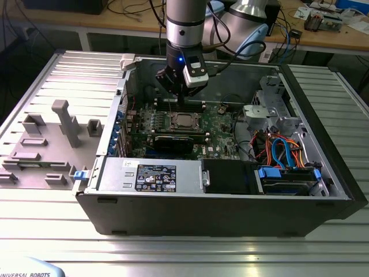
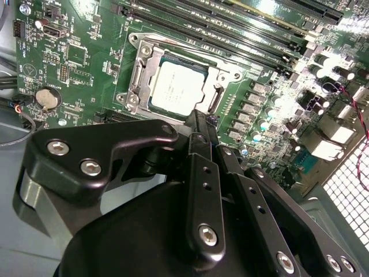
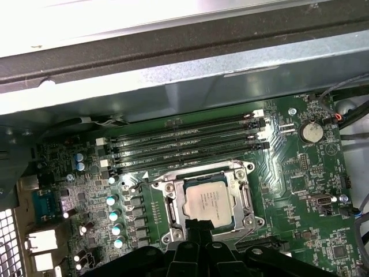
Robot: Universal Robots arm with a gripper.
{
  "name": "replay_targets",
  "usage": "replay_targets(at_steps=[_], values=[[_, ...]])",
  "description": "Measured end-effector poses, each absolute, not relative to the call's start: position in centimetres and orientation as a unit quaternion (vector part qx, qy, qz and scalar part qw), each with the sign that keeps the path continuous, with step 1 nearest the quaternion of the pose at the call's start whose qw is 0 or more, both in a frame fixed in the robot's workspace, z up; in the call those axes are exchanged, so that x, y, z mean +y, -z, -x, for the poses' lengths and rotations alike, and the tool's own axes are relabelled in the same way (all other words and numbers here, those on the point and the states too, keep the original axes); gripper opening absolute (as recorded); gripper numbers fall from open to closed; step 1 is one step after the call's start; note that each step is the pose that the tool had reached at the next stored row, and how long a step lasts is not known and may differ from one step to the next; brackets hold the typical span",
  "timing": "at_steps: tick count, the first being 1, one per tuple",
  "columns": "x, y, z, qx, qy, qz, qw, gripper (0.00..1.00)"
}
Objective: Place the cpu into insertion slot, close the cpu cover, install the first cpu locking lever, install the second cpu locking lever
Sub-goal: 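Install the first cpu locking lever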
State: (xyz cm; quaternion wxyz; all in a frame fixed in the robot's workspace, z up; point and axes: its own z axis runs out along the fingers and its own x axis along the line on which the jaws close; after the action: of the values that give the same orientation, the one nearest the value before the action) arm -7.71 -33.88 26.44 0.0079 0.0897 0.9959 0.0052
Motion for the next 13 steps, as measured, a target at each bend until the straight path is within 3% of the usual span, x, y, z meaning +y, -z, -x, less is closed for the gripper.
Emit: replay_targets(at_steps=[13], values=[[-33.89,-26.42,7.74,0.996,-0.004,-0.088,0.005,0.11]])
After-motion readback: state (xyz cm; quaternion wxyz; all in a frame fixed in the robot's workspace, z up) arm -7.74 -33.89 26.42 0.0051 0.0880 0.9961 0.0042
